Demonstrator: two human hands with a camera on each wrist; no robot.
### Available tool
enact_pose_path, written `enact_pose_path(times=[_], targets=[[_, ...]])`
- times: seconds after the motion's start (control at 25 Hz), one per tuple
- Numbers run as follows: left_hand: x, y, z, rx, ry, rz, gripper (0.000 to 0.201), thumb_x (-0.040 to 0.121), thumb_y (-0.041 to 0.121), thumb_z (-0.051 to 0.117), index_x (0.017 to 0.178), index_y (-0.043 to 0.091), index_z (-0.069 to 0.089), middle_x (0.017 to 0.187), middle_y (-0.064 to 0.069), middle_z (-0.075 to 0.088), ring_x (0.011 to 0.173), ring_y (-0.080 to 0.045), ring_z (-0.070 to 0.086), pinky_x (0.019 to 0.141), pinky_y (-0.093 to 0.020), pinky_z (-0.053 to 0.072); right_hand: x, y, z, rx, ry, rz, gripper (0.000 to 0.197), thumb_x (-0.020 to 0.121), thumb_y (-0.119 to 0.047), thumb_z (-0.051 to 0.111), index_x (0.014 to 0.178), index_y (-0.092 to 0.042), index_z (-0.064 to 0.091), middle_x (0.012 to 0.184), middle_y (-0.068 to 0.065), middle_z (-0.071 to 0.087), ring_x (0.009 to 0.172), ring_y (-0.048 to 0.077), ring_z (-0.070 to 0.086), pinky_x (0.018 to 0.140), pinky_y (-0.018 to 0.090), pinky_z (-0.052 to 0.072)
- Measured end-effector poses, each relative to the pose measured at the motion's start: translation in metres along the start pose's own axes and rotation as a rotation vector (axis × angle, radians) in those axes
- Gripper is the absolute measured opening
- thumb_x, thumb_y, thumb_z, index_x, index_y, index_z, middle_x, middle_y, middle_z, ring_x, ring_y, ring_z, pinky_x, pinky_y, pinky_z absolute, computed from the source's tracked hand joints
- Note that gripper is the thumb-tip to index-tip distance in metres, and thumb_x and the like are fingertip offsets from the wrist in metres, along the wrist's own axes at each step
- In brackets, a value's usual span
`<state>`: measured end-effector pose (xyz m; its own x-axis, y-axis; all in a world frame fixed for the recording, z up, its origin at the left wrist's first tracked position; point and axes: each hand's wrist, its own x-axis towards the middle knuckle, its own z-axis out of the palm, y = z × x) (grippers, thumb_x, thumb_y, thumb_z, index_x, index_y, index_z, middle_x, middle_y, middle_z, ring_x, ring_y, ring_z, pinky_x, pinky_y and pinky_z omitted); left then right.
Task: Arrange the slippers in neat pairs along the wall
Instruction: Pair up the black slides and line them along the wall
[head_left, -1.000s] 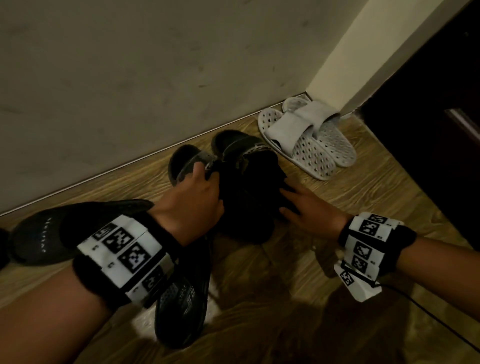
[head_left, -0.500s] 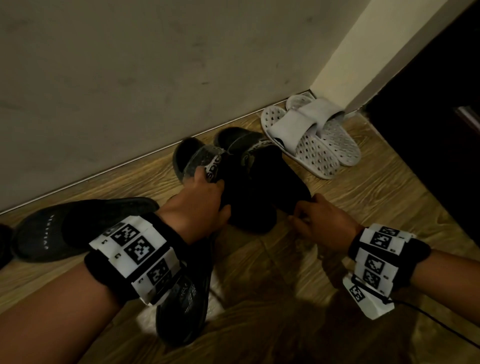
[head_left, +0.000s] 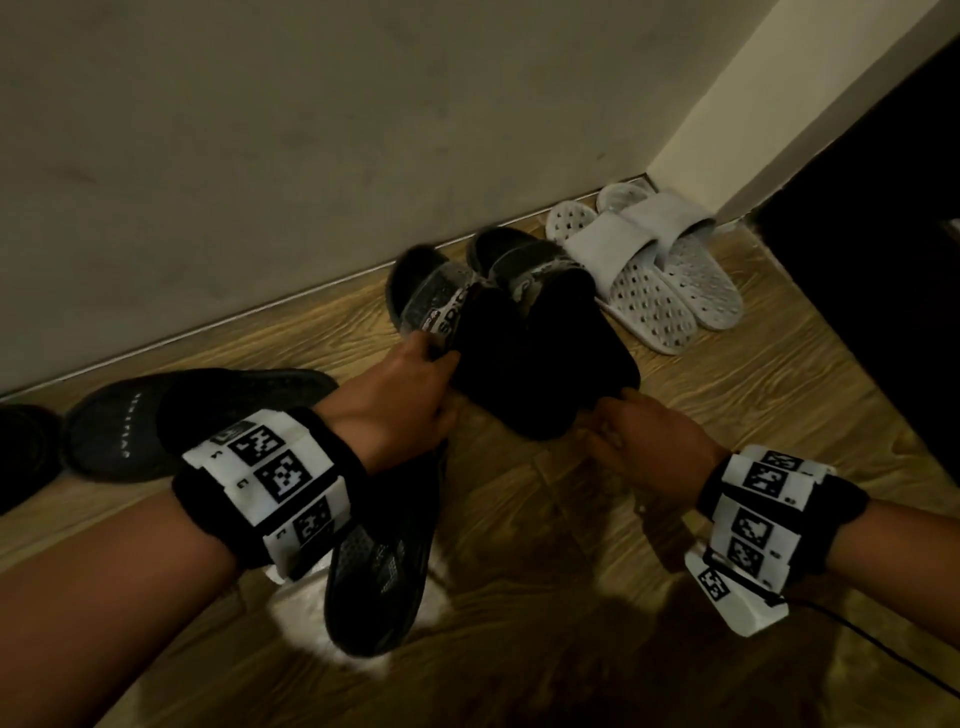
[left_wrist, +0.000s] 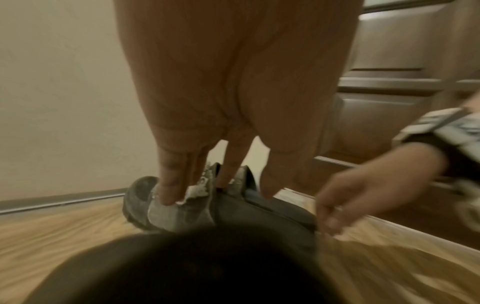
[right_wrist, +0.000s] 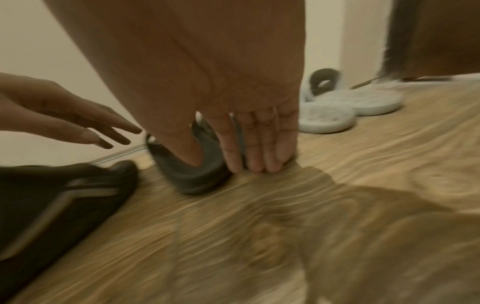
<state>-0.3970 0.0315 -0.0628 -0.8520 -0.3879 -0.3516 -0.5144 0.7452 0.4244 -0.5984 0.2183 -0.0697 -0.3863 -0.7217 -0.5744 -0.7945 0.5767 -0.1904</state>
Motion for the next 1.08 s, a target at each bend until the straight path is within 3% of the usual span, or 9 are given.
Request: enact_pose_path(times=[0.16,0.28,0.36,0.44,0.6,0.72,0.84,1.08], targets=[[-0.051,0.001,0.008,0.153,-0.034,0.005,0.049,0.091,0.038,0.043,0.134,0.014,0.046,0.138,-0.015,0.039,0.120,-0.032,0.049,0.098,-0.043,0.048,-0.016,-0.042,0.010,0.042,-0.009,-0.224,0.024,0.093,-0.039,0.053,0.091,-0.016,0.059,0.091,0.003,0.057,0.087,0.025,0.059,0.071,0.033,0.044],[-0.095,-0.008,0.017,0.226,-0.042,-0.004,0.059,0.090,0.037,0.043,0.144,0.015,0.034,0.144,-0.014,0.034,0.121,-0.029,0.047,0.097,-0.042,0.047,-0.031,-0.077,0.022,-0.047,-0.014,-0.379,0.023,0.092,-0.041,0.052,0.080,-0.022,0.051,0.083,-0.001,0.052,0.085,0.025,0.059,0.069,0.035,0.045],[-0.123,-0.014,0.021,0.196,-0.003,-0.033,0.069,0.090,0.036,0.045,0.151,0.017,0.020,0.151,-0.013,0.026,0.127,-0.028,0.044,0.102,-0.039,0.044,-0.039,-0.100,0.032,-0.097,-0.051,-0.421,0.028,0.092,-0.044,0.049,0.089,-0.018,0.057,0.091,0.003,0.057,0.088,0.025,0.058,0.072,0.036,0.047],[-0.148,-0.016,0.025,0.167,0.054,-0.060,0.072,0.089,0.034,0.047,0.152,0.017,0.017,0.149,-0.011,0.030,0.125,-0.026,0.046,0.101,-0.036,0.045,-0.044,-0.120,0.041,-0.129,-0.105,-0.431,0.030,0.094,-0.043,0.048,0.099,-0.016,0.060,0.097,0.003,0.057,0.094,0.024,0.057,0.073,0.035,0.045],[-0.192,-0.028,0.036,0.163,0.092,-0.078,0.062,0.087,0.035,0.041,0.145,0.014,0.034,0.131,-0.009,0.048,0.107,-0.026,0.056,0.088,-0.039,0.051,-0.050,-0.148,0.048,-0.161,-0.171,-0.466,0.029,0.094,-0.043,0.047,0.105,-0.020,0.060,0.106,0.003,0.057,0.097,0.023,0.057,0.080,0.041,0.050],[-0.213,-0.062,0.035,0.206,0.025,-0.182,0.064,0.081,0.044,0.031,0.136,0.013,0.041,0.121,-0.010,0.051,0.104,-0.029,0.056,0.084,-0.041,0.051,-0.054,-0.162,0.053,-0.157,-0.193,-0.494,0.035,0.094,-0.043,0.048,0.121,-0.022,0.056,0.113,0.006,0.058,0.105,0.025,0.057,0.088,0.040,0.049],[-0.228,-0.091,0.036,0.261,-0.045,-0.313,0.059,0.086,0.045,0.046,0.134,0.012,0.040,0.122,-0.013,0.050,0.106,-0.032,0.056,0.084,-0.041,0.048,-0.059,-0.171,0.055,-0.236,-0.214,-0.490,0.042,0.094,-0.044,0.049,0.131,-0.023,0.051,0.121,0.008,0.057,0.109,0.026,0.057,0.091,0.038,0.049],[-0.258,-0.077,0.061,0.176,-0.067,-0.325,0.048,0.088,0.036,0.052,0.130,0.013,0.046,0.124,-0.012,0.051,0.109,-0.032,0.055,0.087,-0.041,0.046,-0.079,-0.194,0.067,-0.366,-0.219,-0.536,0.047,0.094,-0.049,0.045,0.133,-0.024,0.048,0.121,0.003,0.056,0.110,0.022,0.055,0.088,0.032,0.045]])
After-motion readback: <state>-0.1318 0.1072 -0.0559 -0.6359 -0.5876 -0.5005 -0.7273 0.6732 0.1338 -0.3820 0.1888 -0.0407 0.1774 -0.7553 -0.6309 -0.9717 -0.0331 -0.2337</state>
